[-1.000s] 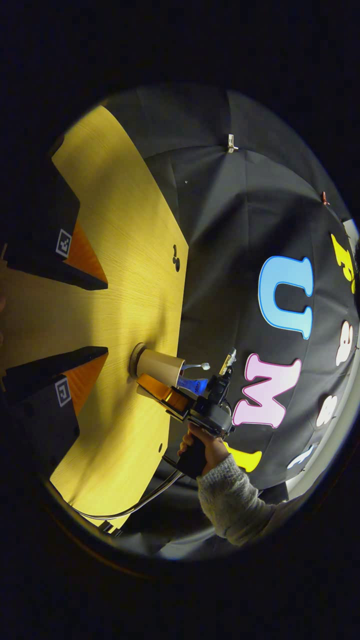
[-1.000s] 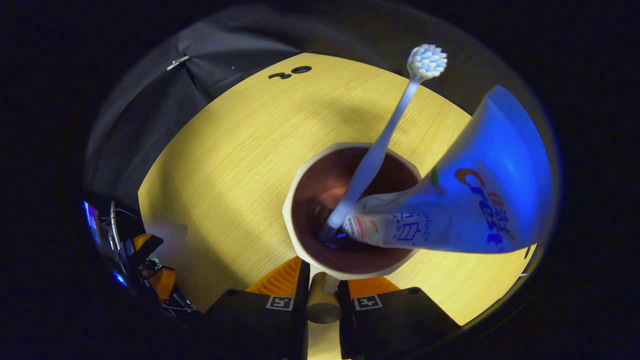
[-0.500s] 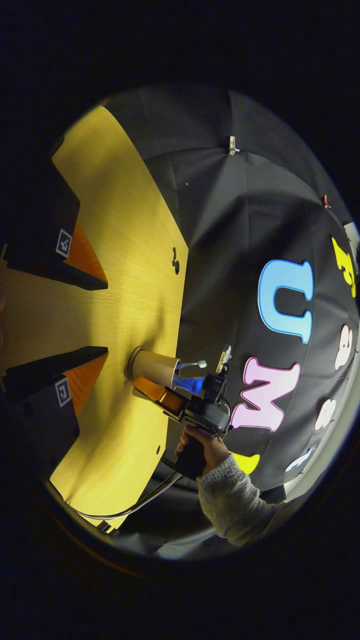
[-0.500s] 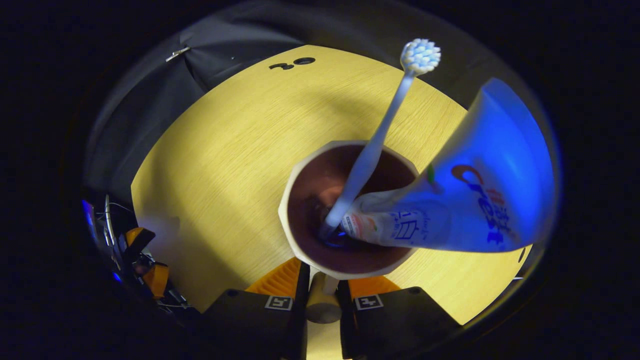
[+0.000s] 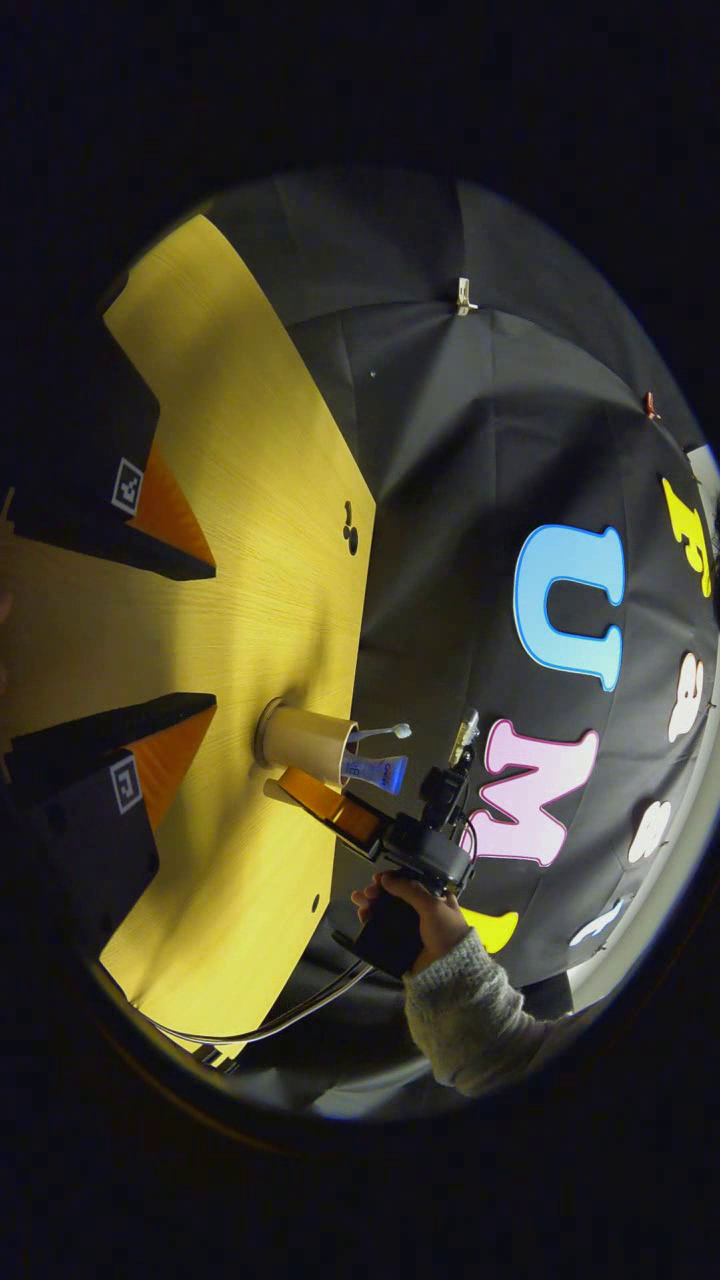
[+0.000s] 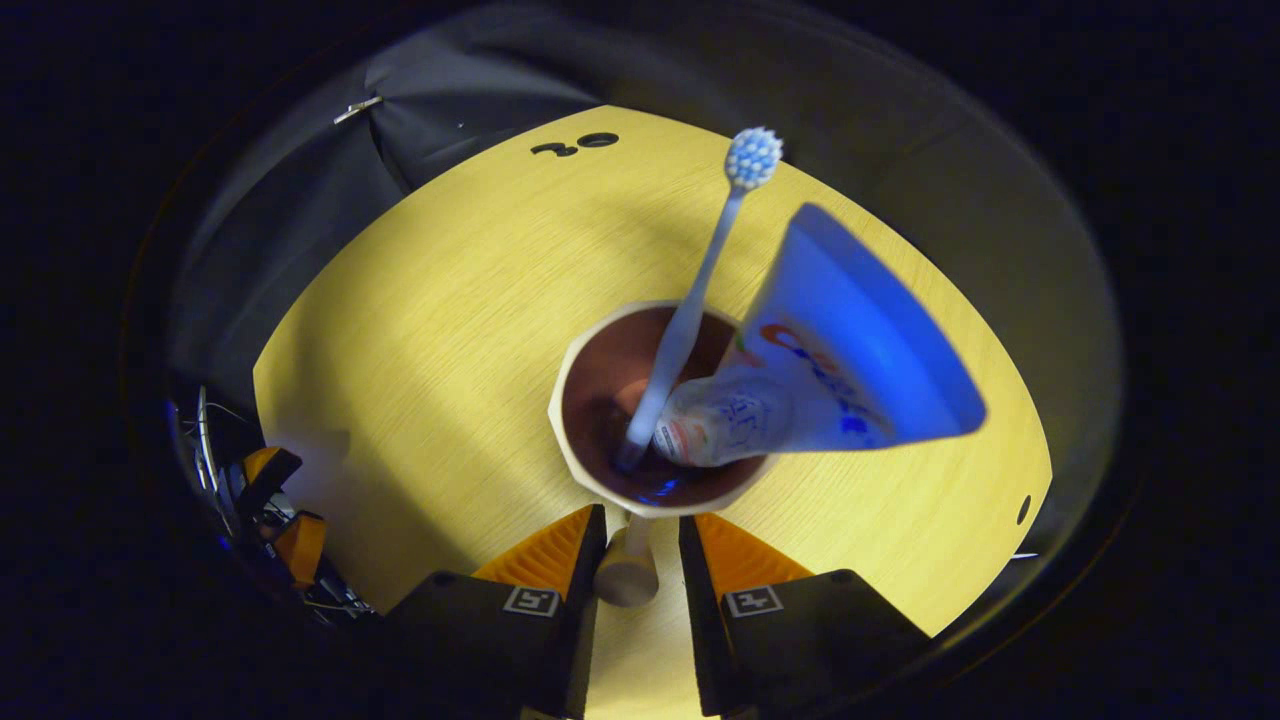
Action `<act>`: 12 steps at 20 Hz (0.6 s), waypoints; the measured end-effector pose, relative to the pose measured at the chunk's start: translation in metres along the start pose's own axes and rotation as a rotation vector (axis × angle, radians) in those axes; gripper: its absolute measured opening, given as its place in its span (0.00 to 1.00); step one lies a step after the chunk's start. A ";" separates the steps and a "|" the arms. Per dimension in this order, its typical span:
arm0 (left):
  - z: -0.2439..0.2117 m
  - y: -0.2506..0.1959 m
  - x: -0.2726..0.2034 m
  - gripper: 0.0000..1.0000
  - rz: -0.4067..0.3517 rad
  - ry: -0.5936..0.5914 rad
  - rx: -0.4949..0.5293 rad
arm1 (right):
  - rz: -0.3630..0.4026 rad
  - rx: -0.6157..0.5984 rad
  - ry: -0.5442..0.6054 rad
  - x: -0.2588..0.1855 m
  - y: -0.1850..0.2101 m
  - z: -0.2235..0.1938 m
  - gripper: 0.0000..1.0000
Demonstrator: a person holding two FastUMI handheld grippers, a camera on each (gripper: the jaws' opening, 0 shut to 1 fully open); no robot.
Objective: Put the toothbrush and toothpaste on the desktop into the cup, then pick up the cup and place it on the coaster on the desktop.
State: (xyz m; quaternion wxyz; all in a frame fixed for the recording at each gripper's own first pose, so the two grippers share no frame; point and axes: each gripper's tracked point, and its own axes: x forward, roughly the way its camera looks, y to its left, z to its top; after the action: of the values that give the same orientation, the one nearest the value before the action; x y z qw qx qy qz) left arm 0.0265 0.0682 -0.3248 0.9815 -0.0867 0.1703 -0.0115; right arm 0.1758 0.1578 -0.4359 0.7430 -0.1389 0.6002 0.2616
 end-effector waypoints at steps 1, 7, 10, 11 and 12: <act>0.001 -0.002 0.000 0.71 -0.002 -0.001 0.001 | 0.006 -0.001 -0.014 -0.005 0.000 0.001 0.45; 0.023 -0.032 0.005 0.72 -0.028 -0.007 0.028 | 0.038 0.022 -0.127 -0.053 0.000 0.009 0.46; 0.043 -0.044 0.002 0.71 -0.050 -0.013 0.048 | 0.056 0.058 -0.206 -0.090 -0.002 0.012 0.46; 0.051 -0.048 0.001 0.72 -0.055 -0.015 0.051 | 0.057 0.073 -0.241 -0.102 -0.004 0.013 0.44; 0.058 -0.052 0.000 0.72 -0.058 -0.014 0.055 | 0.065 0.092 -0.286 -0.119 -0.006 0.015 0.46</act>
State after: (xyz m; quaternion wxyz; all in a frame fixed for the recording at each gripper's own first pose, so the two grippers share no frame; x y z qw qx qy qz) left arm 0.0468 0.0270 -0.2620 0.9839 -0.0648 0.1603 -0.0440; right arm 0.1744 0.1348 -0.3185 0.8175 -0.0465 0.5040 0.2749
